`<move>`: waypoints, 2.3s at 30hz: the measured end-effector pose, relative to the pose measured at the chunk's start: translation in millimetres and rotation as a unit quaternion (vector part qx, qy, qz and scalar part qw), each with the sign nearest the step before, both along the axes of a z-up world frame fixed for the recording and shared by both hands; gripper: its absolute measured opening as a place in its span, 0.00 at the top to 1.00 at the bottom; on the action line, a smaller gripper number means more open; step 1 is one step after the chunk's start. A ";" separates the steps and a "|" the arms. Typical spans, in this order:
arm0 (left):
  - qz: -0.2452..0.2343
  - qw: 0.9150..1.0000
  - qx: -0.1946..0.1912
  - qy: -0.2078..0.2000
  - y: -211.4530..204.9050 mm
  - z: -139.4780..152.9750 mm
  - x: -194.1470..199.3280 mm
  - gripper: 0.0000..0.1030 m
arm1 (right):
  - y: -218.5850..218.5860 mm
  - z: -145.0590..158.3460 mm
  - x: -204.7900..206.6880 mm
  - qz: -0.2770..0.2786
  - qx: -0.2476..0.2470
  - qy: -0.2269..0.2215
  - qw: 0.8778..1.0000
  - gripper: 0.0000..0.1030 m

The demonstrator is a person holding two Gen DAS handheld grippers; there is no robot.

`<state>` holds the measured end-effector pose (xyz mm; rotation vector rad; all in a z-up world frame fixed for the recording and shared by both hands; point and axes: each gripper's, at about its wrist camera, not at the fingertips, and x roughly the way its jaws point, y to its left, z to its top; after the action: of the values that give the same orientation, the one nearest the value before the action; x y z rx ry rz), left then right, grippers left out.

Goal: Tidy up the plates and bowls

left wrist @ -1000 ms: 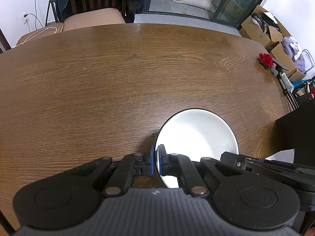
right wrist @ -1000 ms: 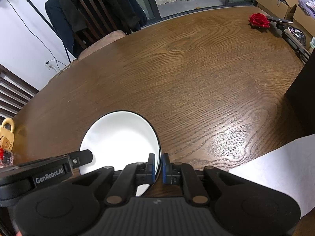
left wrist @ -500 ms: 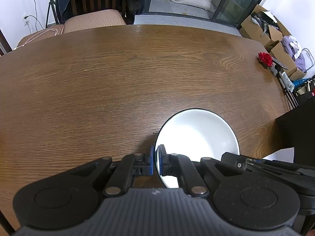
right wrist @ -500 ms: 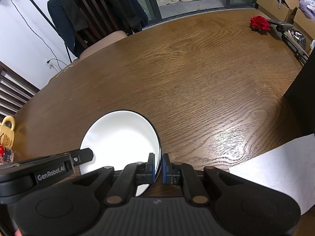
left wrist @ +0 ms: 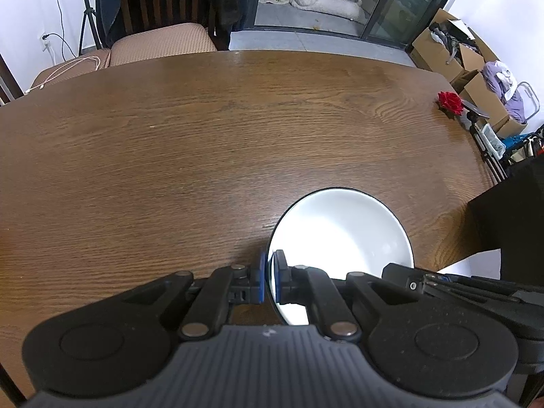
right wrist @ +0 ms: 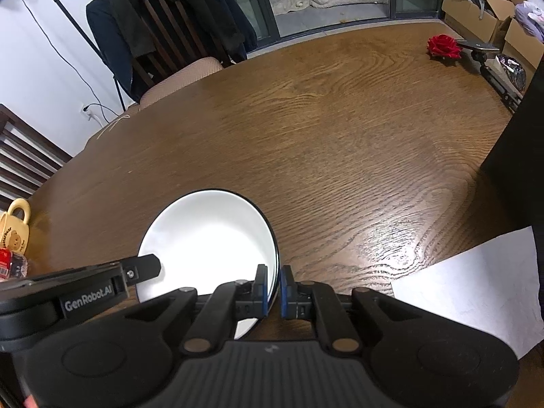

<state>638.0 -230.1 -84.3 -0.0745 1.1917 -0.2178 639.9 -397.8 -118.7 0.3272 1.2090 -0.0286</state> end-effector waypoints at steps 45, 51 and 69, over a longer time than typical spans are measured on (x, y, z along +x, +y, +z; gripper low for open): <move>-0.003 0.999 0.003 -0.033 54.2 60.2 -99.3 0.94 | 51.9 60.7 -86.9 0.004 -0.007 -0.033 0.999 0.93; -0.004 0.999 0.003 -0.036 64.3 66.6 -114.5 0.94 | 62.3 66.5 -101.5 0.004 -0.007 -0.036 0.999 0.93; -0.010 0.999 0.002 -0.044 95.6 83.4 -159.1 0.94 | 90.5 78.5 -140.9 0.003 -0.008 -0.043 0.999 0.93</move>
<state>478.9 -134.5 -0.9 -0.0485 1.1050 -0.2347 499.0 -307.3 -40.3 0.3085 1.1250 -0.0188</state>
